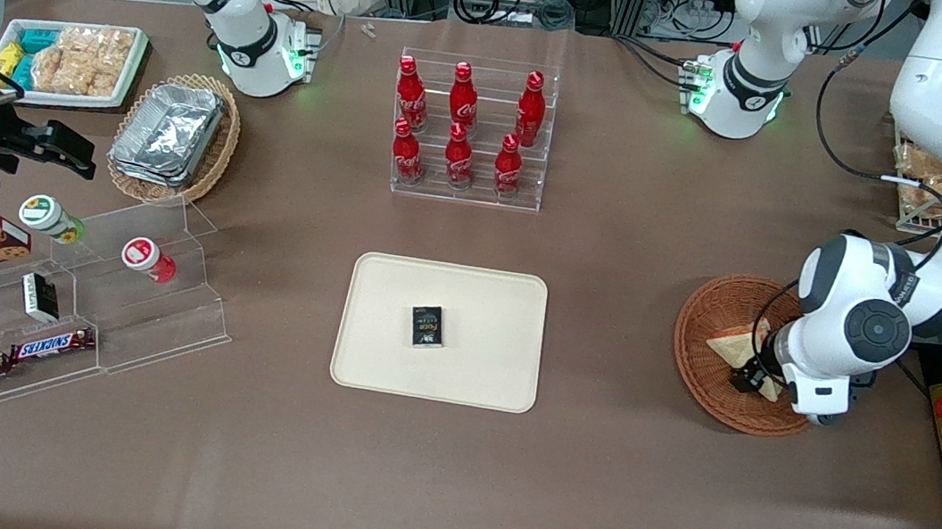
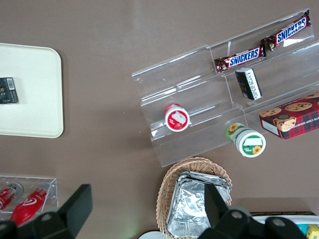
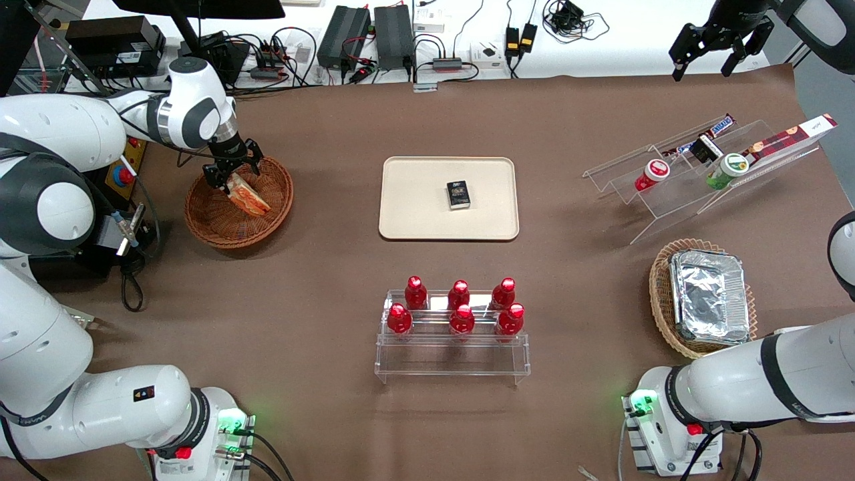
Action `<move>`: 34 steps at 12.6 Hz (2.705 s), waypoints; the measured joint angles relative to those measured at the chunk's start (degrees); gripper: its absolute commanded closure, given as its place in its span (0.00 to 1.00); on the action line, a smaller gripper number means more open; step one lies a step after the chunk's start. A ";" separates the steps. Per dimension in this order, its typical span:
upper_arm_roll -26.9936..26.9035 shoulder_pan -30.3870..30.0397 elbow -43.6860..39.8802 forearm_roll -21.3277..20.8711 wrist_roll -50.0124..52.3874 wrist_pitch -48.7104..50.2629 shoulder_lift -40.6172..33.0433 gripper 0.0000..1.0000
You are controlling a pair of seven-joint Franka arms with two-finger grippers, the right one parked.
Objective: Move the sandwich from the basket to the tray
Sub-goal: 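Close the left gripper on the triangular sandwich, then lift the sandwich up out of the basket with the left gripper, then carry the sandwich over to the cream tray beside the dark box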
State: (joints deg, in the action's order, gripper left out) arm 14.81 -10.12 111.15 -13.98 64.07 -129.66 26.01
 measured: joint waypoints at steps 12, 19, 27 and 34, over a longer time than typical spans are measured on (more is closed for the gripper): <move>-0.20 0.30 -1.19 -2.71 0.98 4.97 -0.11 0.00; -0.10 0.39 -3.18 -2.72 3.38 4.13 2.21 1.00; 4.90 0.66 -15.95 -2.70 -3.93 18.98 0.88 1.00; 19.42 3.56 -34.98 3.65 -28.25 34.44 1.56 1.00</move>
State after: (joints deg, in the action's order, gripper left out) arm 34.24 -6.55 76.17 -10.34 35.83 -95.22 27.57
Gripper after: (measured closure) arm 0.797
